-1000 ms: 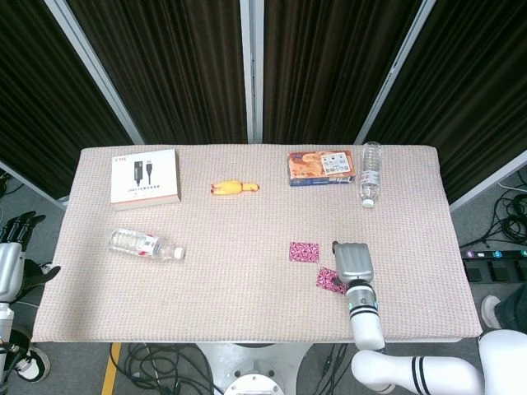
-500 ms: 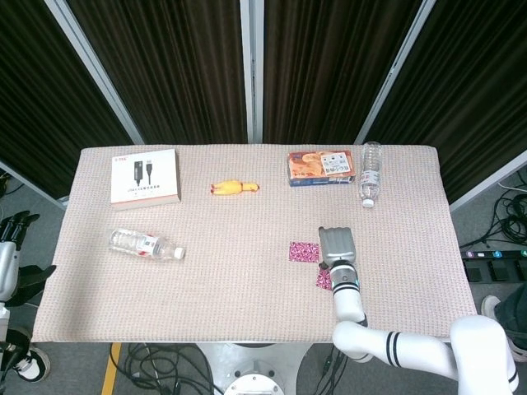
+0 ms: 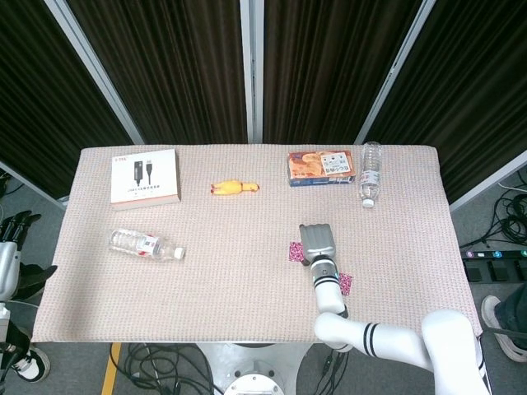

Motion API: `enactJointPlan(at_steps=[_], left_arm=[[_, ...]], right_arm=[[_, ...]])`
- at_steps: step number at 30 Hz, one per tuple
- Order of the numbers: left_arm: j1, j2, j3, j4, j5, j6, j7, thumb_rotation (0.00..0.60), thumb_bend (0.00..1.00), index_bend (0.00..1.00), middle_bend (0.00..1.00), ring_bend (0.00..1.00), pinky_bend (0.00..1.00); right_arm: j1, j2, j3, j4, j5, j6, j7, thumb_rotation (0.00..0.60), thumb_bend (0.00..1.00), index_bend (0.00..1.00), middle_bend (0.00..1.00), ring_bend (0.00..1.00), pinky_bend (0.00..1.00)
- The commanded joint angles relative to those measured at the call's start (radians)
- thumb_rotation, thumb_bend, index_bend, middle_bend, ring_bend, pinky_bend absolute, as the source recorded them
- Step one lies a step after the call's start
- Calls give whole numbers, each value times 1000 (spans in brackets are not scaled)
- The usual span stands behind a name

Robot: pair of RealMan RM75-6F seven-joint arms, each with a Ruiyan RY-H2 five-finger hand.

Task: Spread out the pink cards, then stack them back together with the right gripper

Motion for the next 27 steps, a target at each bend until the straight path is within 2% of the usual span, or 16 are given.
enactJointPlan(at_steps=[1,21,27], left_arm=[[0,1,1,-1,2,-1,-1,600,59,226,226,158,381],[1,3,1,0,1,-2,-8,600,60,226,226,158,381],[0,2,1,1,1,-3,-7,600,60,226,226,158,381]], right_arm=[[3,-5,-4,6,7,1,-3,531,0,345,1000,1000,973],[15,-28,-15,54,34,-26,6,533,0,388,1000,1000,973],[14,-29,-17,56,35,-26,10,573,0,401,1000,1000,973]])
